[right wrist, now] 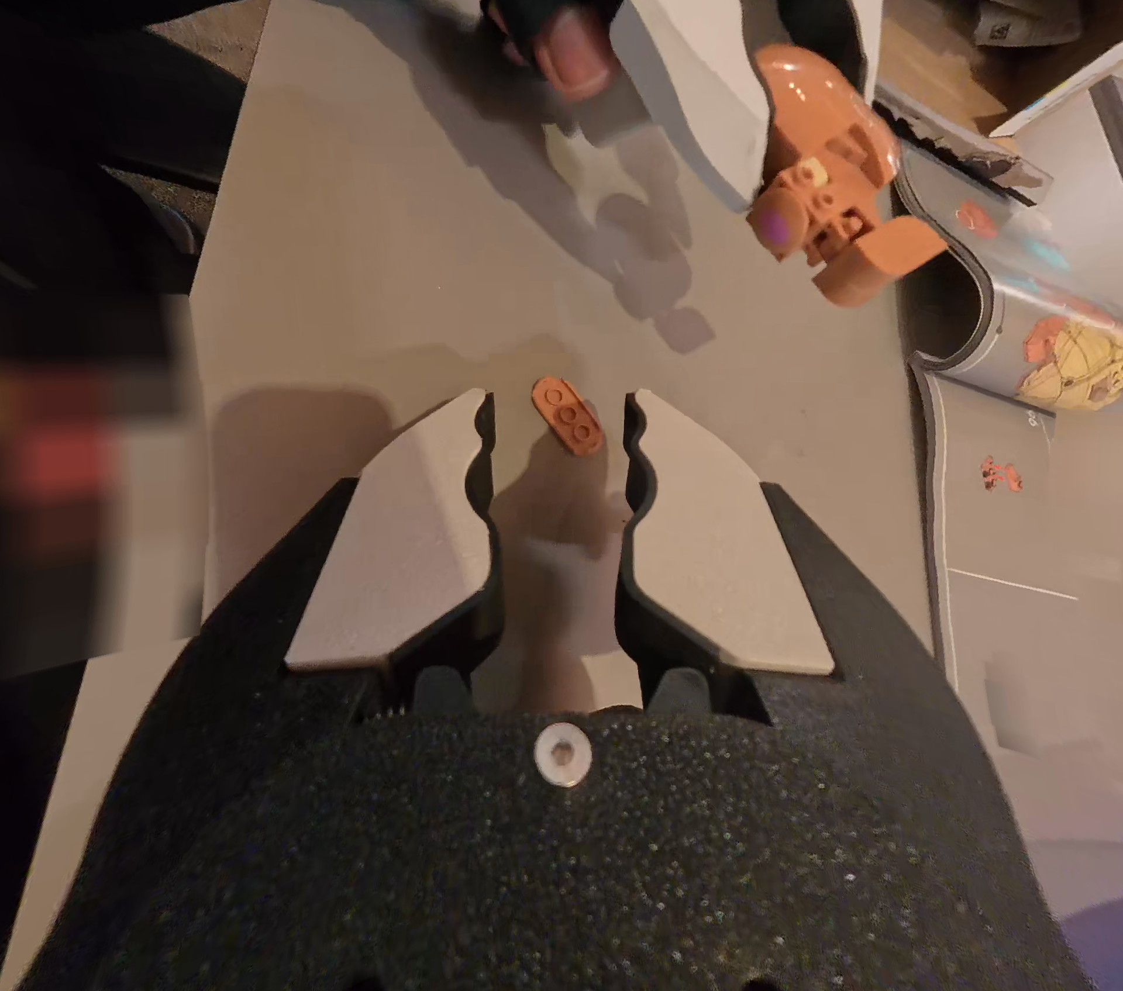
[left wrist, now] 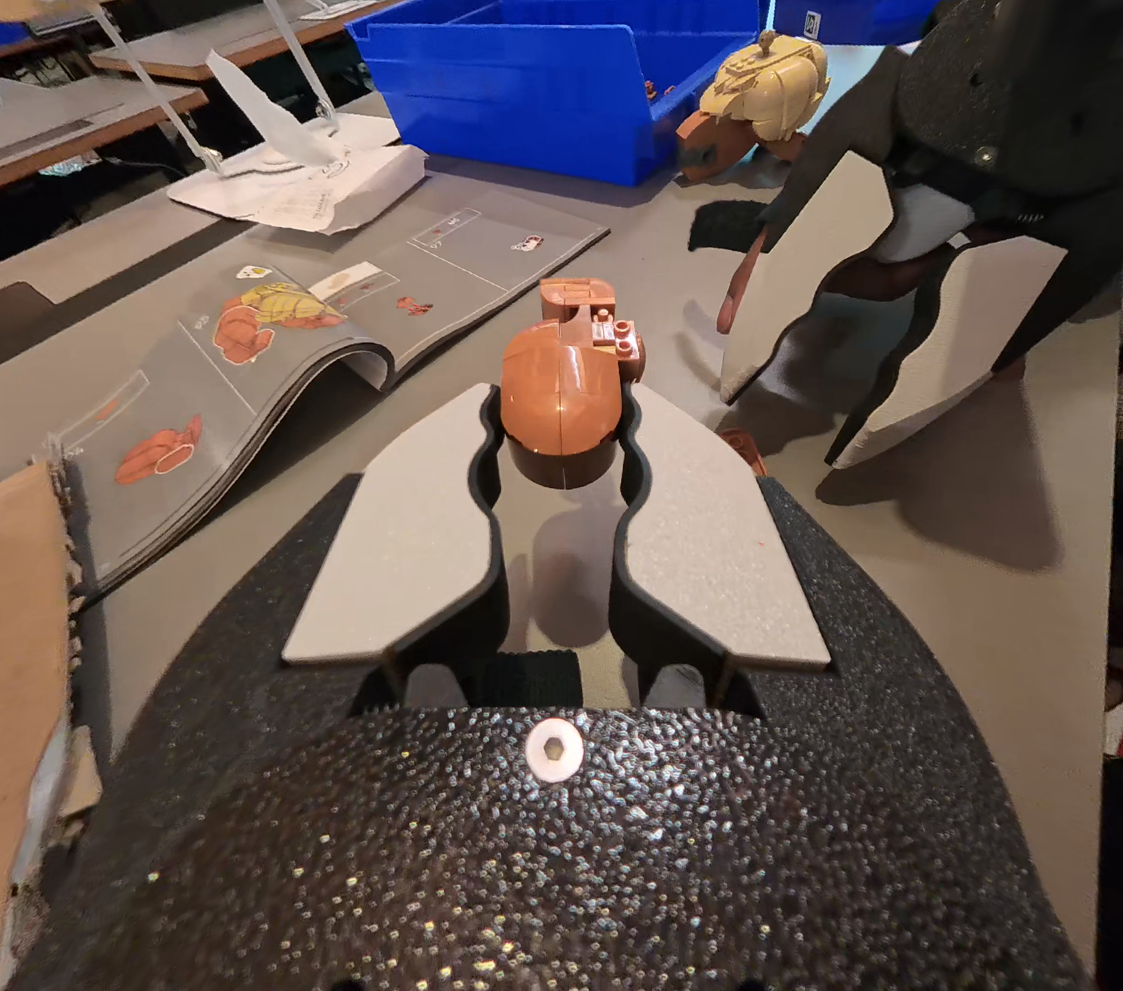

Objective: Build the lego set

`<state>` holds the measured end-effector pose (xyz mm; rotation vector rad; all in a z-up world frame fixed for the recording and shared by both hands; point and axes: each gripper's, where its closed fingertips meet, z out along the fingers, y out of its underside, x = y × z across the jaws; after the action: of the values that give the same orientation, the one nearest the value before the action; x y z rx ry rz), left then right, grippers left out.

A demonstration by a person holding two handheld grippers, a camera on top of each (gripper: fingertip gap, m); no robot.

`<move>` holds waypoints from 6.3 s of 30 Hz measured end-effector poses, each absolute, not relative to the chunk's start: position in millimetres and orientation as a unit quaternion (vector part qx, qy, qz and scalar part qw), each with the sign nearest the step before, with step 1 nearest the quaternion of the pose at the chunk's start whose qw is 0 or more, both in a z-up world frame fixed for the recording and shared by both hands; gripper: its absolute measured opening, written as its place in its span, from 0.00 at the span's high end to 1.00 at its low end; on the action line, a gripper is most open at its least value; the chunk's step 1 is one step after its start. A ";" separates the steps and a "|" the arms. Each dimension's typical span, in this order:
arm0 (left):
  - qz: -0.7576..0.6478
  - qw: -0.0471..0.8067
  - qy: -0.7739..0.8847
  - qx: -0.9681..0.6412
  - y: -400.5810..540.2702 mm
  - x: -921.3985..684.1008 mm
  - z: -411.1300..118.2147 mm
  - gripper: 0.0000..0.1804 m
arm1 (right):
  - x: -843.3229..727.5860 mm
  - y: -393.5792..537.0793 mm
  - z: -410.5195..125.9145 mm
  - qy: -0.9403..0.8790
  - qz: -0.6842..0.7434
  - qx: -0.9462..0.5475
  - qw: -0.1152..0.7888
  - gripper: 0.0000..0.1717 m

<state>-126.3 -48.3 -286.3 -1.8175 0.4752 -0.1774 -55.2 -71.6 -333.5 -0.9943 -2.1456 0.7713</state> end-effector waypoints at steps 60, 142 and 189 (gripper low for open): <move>-0.089 0.586 0.148 -0.792 -58.9 -141.6 -286.2 0.80 | -71.2 -53.9 -329.5 -0.764 0.285 -0.501 0.290 0.96; -0.130 0.527 0.159 -0.825 -82.2 -163.6 -303.9 0.80 | -128.9 28.4 -356.4 -0.873 0.194 -0.438 0.093 0.91; -0.158 0.562 0.158 -0.797 -87.3 -163.3 -289.7 0.80 | -148.4 -82.6 -278.3 -0.936 0.180 -0.277 0.125 0.91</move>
<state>-163.3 -87.3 -289.7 -1.8762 0.3724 -0.3730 -148.4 -82.6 -278.3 -0.8057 -2.7256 0.5253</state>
